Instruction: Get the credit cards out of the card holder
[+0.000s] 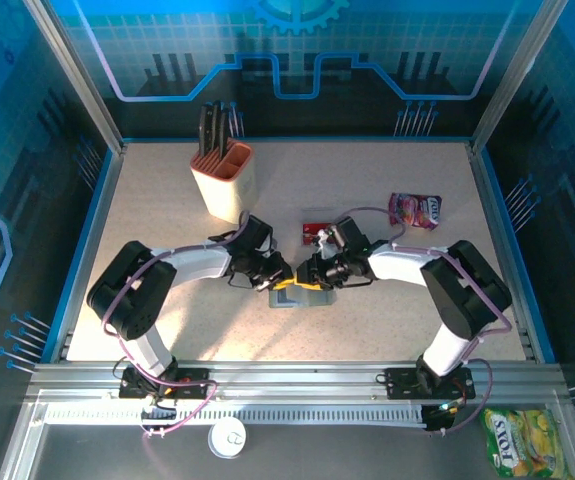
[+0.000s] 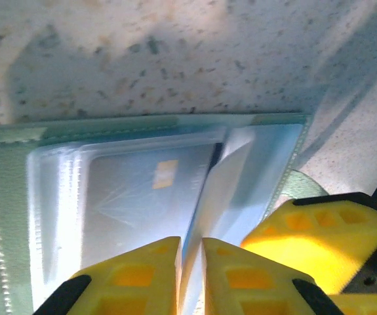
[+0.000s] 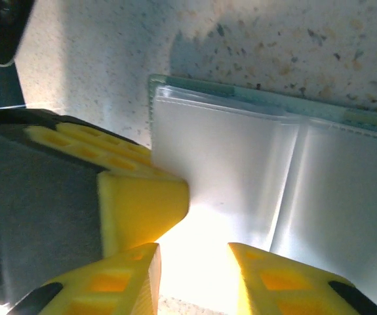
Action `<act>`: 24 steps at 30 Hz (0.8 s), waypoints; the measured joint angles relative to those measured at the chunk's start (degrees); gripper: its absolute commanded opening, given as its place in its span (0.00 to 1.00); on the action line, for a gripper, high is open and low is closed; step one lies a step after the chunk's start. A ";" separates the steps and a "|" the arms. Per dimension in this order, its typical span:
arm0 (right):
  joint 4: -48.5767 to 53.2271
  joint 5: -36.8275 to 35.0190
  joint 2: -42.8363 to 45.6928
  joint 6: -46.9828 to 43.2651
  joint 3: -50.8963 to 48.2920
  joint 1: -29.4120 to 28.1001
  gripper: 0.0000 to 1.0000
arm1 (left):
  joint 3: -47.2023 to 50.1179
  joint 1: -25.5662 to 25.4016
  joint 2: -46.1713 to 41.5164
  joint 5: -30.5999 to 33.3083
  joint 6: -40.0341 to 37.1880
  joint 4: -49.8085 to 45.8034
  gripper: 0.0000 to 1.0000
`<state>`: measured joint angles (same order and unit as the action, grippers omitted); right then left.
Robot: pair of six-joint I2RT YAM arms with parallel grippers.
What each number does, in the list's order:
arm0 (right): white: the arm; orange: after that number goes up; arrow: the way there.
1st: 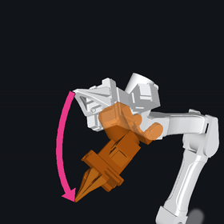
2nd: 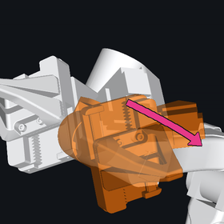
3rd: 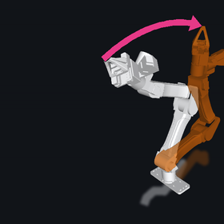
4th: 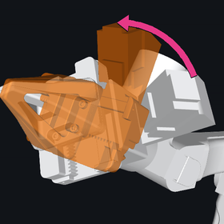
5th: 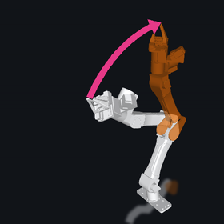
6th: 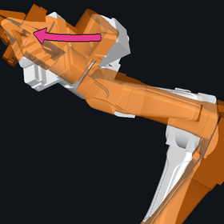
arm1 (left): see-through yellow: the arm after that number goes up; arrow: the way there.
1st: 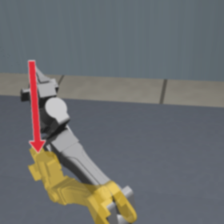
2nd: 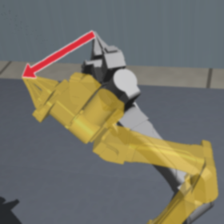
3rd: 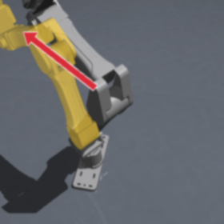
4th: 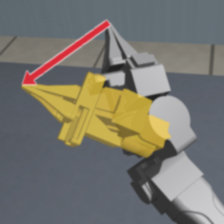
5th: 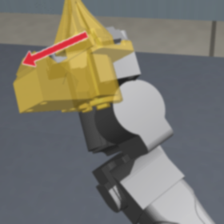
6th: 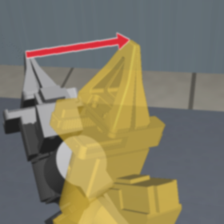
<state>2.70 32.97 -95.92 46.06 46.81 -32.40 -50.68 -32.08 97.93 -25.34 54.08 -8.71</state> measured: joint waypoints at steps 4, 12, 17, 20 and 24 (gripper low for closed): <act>2.86 -1.20 4.42 -1.38 0.00 1.88 0.33 | -2.58 -0.96 0.13 -0.02 0.00 -0.46 0.17; 7.78 -2.97 10.23 -4.24 -0.26 6.25 0.34 | -6.69 -3.52 4.00 -0.04 0.02 -0.68 0.16; 9.31 -3.02 11.98 -5.42 -1.53 8.07 0.34 | -8.72 -4.50 6.73 -0.09 0.02 -1.49 0.19; 10.03 -3.04 12.13 -5.90 -2.25 8.50 0.34 | -9.90 -4.94 7.87 -0.39 0.13 -1.60 0.27; 10.64 -3.02 12.15 -6.10 -2.82 8.66 0.35 | -11.80 -5.49 9.18 -0.90 0.33 -1.73 0.37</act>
<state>13.34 29.95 -83.77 39.97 43.99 -23.75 -62.48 -37.56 107.11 -26.24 54.41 -10.44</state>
